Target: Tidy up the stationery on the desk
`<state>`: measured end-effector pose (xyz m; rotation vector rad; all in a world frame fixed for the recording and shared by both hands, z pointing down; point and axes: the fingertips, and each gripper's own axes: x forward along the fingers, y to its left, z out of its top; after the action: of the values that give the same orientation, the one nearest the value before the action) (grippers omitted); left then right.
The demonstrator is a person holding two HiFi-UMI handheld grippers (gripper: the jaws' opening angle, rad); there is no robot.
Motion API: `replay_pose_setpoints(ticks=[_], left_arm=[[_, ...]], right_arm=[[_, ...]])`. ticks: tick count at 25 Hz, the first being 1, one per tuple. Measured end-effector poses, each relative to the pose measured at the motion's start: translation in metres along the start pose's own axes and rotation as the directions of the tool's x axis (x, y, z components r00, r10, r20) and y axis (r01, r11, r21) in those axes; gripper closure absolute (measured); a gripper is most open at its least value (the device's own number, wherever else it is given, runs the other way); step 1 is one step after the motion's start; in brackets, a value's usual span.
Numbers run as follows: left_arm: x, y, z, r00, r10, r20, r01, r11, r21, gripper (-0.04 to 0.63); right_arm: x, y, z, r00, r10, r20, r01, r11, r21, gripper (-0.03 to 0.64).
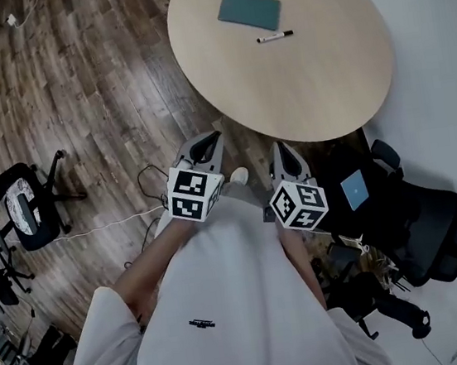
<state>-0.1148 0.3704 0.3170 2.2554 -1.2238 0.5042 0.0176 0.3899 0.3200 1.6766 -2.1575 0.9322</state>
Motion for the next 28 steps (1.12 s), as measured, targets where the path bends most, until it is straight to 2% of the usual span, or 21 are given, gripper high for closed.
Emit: replay_pose_setpoints(ticks=[5, 13, 22, 28], left_arm=[[-0.020, 0.040, 0.020, 0.997, -0.048, 0.055, 0.050, 0.998, -0.034, 0.574], [-0.027, 0.082, 0.019, 0.994, -0.113, 0.011, 0.114, 0.993, -0.030, 0.574], [0.017, 0.102, 0.047, 0.992, -0.122, -0.010, 0.122, 0.992, -0.020, 0.574], [0.069, 0.098, 0.080, 0.993, -0.111, -0.029, 0.111, 0.994, -0.001, 0.574]], right_arm=[[0.029, 0.052, 0.010, 1.000, -0.012, -0.001, 0.012, 1.000, -0.028, 0.583], [0.057, 0.109, 0.009, 1.000, -0.008, -0.016, 0.007, 0.998, -0.057, 0.583], [0.100, 0.086, 0.041, 1.000, -0.021, -0.006, 0.020, 1.000, -0.016, 0.581], [0.134, 0.041, 0.085, 1.000, -0.021, 0.007, 0.021, 1.000, -0.006, 0.583]])
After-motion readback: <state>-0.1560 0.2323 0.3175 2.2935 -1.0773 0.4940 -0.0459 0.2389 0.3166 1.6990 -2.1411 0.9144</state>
